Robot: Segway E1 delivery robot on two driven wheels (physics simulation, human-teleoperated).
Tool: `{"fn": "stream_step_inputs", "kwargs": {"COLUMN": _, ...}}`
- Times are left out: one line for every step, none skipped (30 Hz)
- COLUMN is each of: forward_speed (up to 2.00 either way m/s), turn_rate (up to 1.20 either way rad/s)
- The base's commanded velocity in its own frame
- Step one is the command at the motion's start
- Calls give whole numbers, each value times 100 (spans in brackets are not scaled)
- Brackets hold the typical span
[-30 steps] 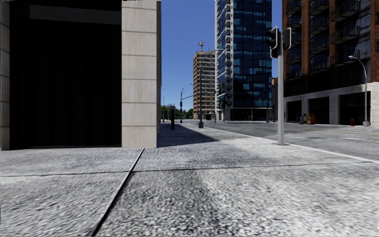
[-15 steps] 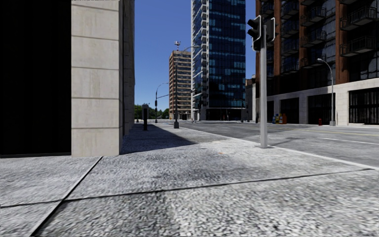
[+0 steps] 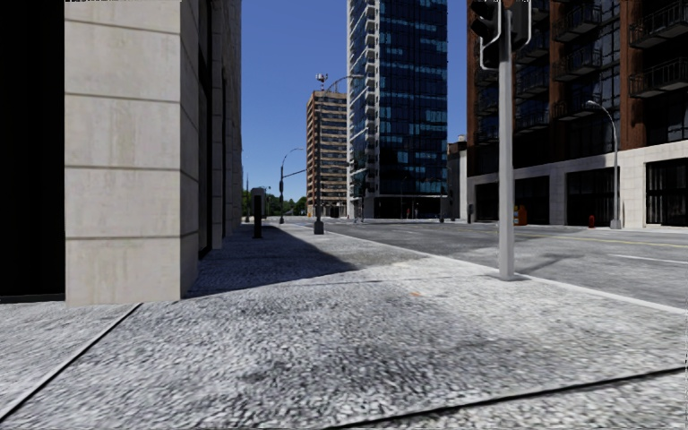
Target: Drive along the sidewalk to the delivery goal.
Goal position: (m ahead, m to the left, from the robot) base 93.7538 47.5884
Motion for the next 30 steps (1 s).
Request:
{"fn": "stream_step_inputs", "kwargs": {"forward_speed": 176, "turn_rate": 0}}
{"fn": "stream_step_inputs", "kwargs": {"forward_speed": 176, "turn_rate": 0}}
{"fn": "stream_step_inputs", "kwargs": {"forward_speed": 176, "turn_rate": 0}}
{"fn": "stream_step_inputs", "kwargs": {"forward_speed": 176, "turn_rate": 0}}
{"fn": "stream_step_inputs", "kwargs": {"forward_speed": 176, "turn_rate": 0}}
{"fn": "stream_step_inputs", "kwargs": {"forward_speed": 176, "turn_rate": 0}}
{"fn": "stream_step_inputs", "kwargs": {"forward_speed": 176, "turn_rate": 0}}
{"fn": "stream_step_inputs", "kwargs": {"forward_speed": 176, "turn_rate": 0}}
{"fn": "stream_step_inputs", "kwargs": {"forward_speed": 176, "turn_rate": 0}}
{"fn": "stream_step_inputs", "kwargs": {"forward_speed": 176, "turn_rate": 0}}
{"fn": "stream_step_inputs", "kwargs": {"forward_speed": 176, "turn_rate": 0}}
{"fn": "stream_step_inputs", "kwargs": {"forward_speed": 176, "turn_rate": 0}}
{"fn": "stream_step_inputs", "kwargs": {"forward_speed": 176, "turn_rate": 0}}
{"fn": "stream_step_inputs", "kwargs": {"forward_speed": 176, "turn_rate": 0}}
{"fn": "stream_step_inputs", "kwargs": {"forward_speed": 179, "turn_rate": 0}}
{"fn": "stream_step_inputs", "kwargs": {"forward_speed": 186, "turn_rate": 0}}
{"fn": "stream_step_inputs", "kwargs": {"forward_speed": 189, "turn_rate": 0}}
{"fn": "stream_step_inputs", "kwargs": {"forward_speed": 189, "turn_rate": 0}}
{"fn": "stream_step_inputs", "kwargs": {"forward_speed": 189, "turn_rate": 0}}
{"fn": "stream_step_inputs", "kwargs": {"forward_speed": 190, "turn_rate": 0}}
{"fn": "stream_step_inputs", "kwargs": {"forward_speed": 190, "turn_rate": 0}}
{"fn": "stream_step_inputs", "kwargs": {"forward_speed": 190, "turn_rate": 0}}
{"fn": "stream_step_inputs", "kwargs": {"forward_speed": 190, "turn_rate": 0}}
{"fn": "stream_step_inputs", "kwargs": {"forward_speed": 190, "turn_rate": 0}}
{"fn": "stream_step_inputs", "kwargs": {"forward_speed": 190, "turn_rate": 0}}
{"fn": "stream_step_inputs", "kwargs": {"forward_speed": 190, "turn_rate": 0}}
{"fn": "stream_step_inputs", "kwargs": {"forward_speed": 190, "turn_rate": 0}}
{"fn": "stream_step_inputs", "kwargs": {"forward_speed": 190, "turn_rate": 0}}
{"fn": "stream_step_inputs", "kwargs": {"forward_speed": 190, "turn_rate": 0}}
{"fn": "stream_step_inputs", "kwargs": {"forward_speed": 190, "turn_rate": 0}}
